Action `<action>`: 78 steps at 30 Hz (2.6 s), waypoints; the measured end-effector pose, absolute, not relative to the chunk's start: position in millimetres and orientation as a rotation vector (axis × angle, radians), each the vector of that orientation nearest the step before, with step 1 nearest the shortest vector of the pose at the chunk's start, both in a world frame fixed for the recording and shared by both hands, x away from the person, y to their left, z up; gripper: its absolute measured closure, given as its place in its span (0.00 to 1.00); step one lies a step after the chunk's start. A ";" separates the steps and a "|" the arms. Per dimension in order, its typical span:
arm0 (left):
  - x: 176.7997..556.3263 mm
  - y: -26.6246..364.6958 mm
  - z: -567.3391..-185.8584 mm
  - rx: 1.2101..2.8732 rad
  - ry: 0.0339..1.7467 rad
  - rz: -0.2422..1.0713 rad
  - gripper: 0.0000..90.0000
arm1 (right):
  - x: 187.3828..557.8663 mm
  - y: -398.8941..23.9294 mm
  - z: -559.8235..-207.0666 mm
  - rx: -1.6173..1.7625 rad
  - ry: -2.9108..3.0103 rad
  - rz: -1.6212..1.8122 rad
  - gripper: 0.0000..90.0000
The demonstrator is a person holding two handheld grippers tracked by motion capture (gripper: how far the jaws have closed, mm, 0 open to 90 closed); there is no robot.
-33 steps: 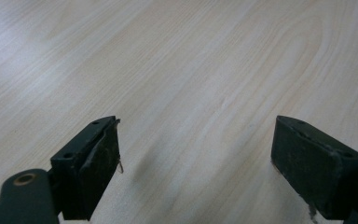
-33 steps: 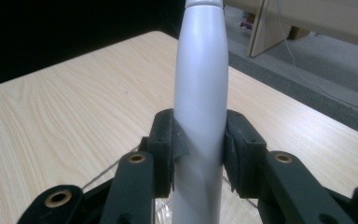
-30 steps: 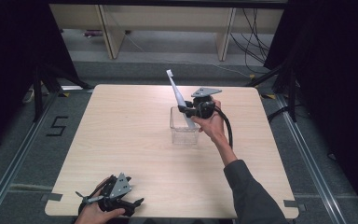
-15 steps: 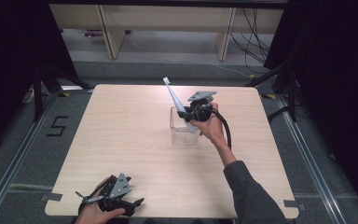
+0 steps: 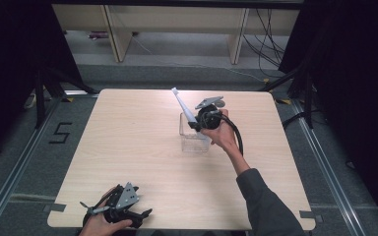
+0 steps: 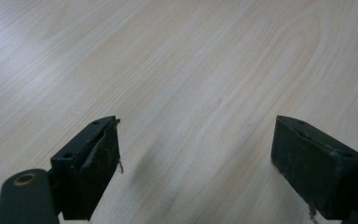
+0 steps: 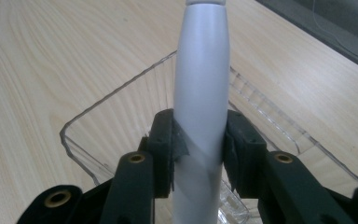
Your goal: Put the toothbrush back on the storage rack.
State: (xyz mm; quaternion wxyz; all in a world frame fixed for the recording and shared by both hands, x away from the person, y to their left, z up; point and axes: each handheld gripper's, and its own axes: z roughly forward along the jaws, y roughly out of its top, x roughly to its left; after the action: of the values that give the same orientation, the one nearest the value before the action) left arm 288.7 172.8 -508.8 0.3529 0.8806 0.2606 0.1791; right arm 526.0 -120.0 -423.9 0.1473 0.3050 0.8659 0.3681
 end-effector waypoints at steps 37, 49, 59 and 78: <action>288.2 172.2 -509.0 2.290 0.668 0.463 0.17 | 521.2 -123.3 -418.6 0.882 2.560 0.994 0.68; 287.8 171.6 -509.8 2.275 0.680 0.452 0.17 | 505.9 -136.7 -408.4 0.844 2.532 1.094 0.60; 288.3 172.2 -509.7 2.277 0.680 0.456 0.17 | 497.4 -141.7 -406.4 0.913 2.503 1.109 0.48; 287.9 171.9 -509.7 2.279 0.674 0.457 0.17 | 484.2 -153.1 -404.2 0.881 2.447 1.194 0.38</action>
State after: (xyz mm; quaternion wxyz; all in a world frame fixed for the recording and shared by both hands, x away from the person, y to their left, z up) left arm 287.9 171.9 -509.7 0.3531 0.8811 0.2605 0.1765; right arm 484.2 -153.1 -404.2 0.1391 0.3050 0.8467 0.4132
